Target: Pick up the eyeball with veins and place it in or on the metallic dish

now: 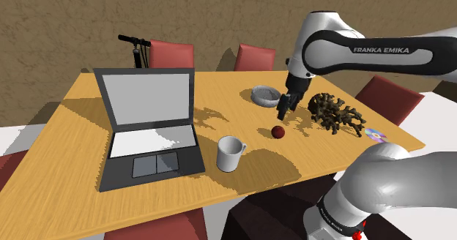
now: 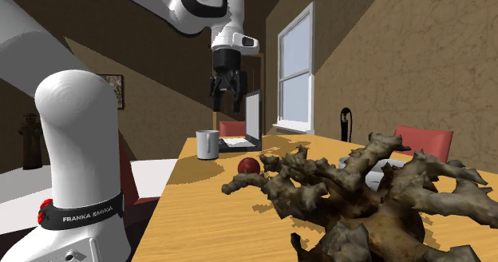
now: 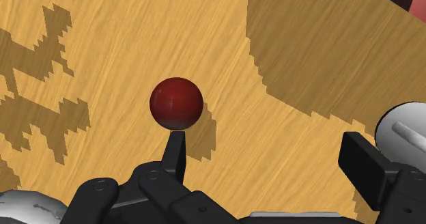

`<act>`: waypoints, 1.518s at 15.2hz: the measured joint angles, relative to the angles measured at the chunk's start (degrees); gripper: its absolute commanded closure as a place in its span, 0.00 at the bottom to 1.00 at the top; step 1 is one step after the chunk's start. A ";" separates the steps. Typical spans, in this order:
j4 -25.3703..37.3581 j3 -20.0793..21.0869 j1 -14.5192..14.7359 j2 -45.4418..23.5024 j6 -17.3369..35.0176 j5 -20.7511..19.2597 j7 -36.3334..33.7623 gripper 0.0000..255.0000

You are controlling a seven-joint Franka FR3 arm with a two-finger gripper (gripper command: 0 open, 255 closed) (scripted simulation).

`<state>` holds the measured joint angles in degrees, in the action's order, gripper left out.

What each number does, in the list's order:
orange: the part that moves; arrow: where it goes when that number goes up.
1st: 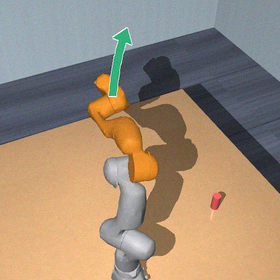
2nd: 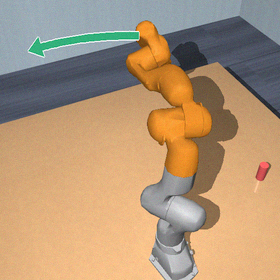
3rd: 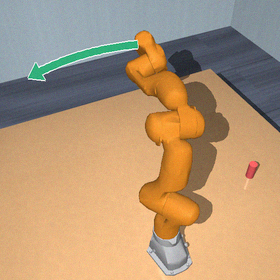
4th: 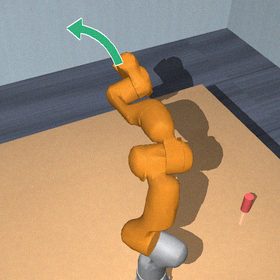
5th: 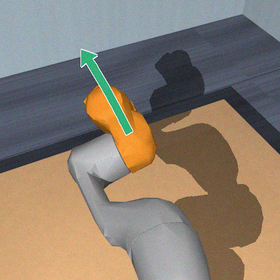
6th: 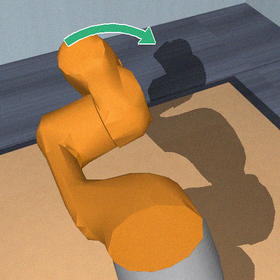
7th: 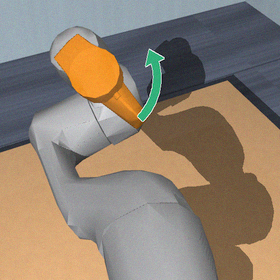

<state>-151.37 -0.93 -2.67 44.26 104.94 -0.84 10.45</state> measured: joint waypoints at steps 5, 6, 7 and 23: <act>-6.19 -0.76 -2.31 -4.59 12.94 -3.55 0.37 0.00; -7.21 -1.04 -2.94 -5.65 15.51 -4.41 0.52 0.00; -7.72 -1.18 -3.50 -7.80 18.58 -5.23 0.40 0.00; -12.17 -2.13 -6.15 -18.03 34.85 -8.99 -0.30 0.00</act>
<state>-163.54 -3.06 -8.82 26.23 139.79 -9.83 10.16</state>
